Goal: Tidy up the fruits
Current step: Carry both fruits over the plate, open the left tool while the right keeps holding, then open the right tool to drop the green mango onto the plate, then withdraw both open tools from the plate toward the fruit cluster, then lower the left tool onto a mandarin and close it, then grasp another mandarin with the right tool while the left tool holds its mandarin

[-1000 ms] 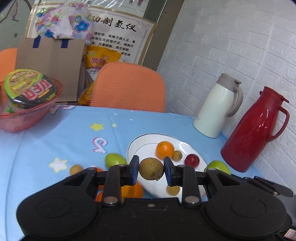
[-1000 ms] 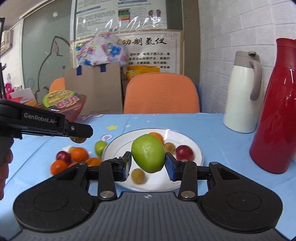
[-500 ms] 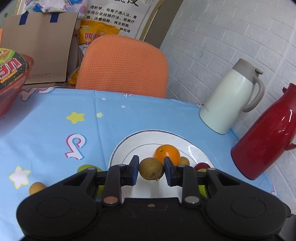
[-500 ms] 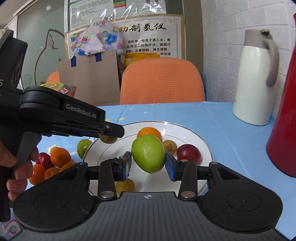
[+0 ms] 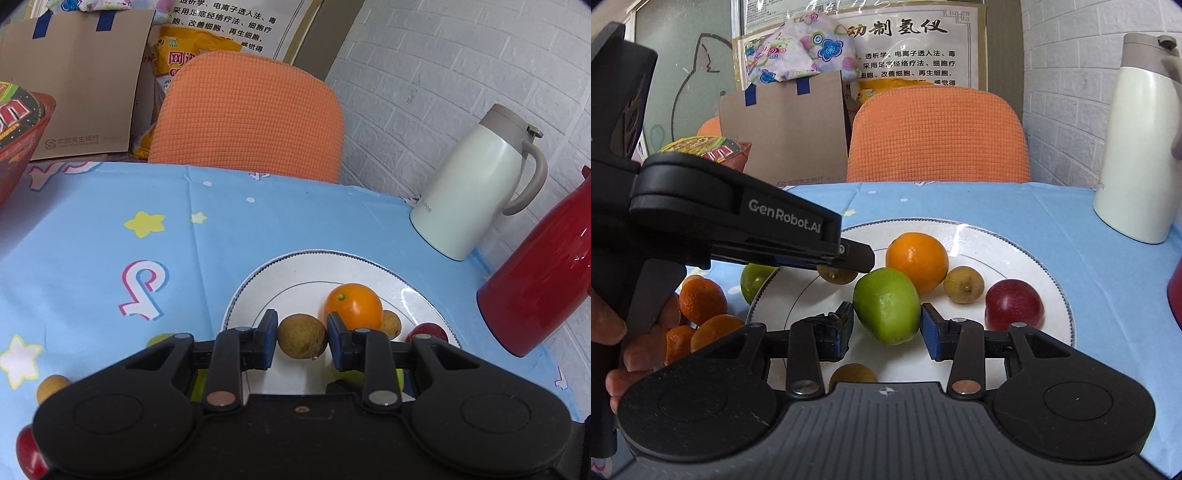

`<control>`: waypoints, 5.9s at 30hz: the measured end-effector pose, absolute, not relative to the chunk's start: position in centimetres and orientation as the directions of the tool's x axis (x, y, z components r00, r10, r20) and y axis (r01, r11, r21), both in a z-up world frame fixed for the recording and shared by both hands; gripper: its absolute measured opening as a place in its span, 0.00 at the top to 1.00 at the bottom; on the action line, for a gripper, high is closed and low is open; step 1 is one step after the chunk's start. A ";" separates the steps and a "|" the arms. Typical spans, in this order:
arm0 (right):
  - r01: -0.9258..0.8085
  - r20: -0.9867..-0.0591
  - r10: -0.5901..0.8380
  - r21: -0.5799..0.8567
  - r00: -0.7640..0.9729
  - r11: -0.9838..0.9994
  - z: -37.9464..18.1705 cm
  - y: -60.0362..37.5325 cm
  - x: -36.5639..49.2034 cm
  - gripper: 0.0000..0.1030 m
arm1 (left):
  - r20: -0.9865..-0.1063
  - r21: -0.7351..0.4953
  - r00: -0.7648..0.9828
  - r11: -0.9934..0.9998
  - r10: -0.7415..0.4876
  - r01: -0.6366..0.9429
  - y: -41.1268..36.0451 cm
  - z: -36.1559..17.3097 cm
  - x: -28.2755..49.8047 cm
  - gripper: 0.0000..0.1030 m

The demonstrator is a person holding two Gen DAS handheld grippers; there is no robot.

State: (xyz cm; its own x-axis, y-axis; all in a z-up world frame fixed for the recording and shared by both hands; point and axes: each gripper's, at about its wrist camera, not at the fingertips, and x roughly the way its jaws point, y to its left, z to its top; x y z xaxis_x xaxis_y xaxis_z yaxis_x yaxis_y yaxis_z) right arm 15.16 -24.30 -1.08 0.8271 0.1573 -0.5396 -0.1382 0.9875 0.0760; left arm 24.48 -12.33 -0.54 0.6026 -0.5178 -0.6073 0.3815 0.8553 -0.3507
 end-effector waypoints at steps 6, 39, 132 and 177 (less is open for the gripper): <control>-0.156 -0.542 0.166 0.064 0.824 0.986 -1.3 -23.8 15.9 0.34 | -0.613 -0.340 0.610 0.864 -0.503 0.371 -12.4 -1.0 24.8 0.10; -0.141 -0.442 0.144 0.040 0.885 0.989 0.9 -23.4 5.9 0.00 | -0.459 -0.307 0.757 0.883 -0.465 0.356 -7.8 5.5 12.7 0.00; -0.278 -0.563 0.277 0.087 0.779 0.957 -1.5 -14.1 9.2 0.63 | -0.576 -0.487 0.655 0.849 -0.490 0.206 3.2 -2.1 12.7 0.13; -0.306 -0.566 0.285 0.061 0.773 0.950 -1.0 -15.6 4.2 0.39 | -0.585 -0.387 0.683 0.890 -0.438 0.239 3.5 -1.6 7.5 0.00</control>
State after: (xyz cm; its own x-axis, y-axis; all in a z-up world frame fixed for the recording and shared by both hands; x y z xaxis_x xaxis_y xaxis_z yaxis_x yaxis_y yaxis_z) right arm 4.21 -15.58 -1.01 0.7732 0.2852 -0.5664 -0.3059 0.9501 0.0609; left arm 7.55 3.50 -1.56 0.6830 -0.4377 -0.5847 0.2395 0.8905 -0.3869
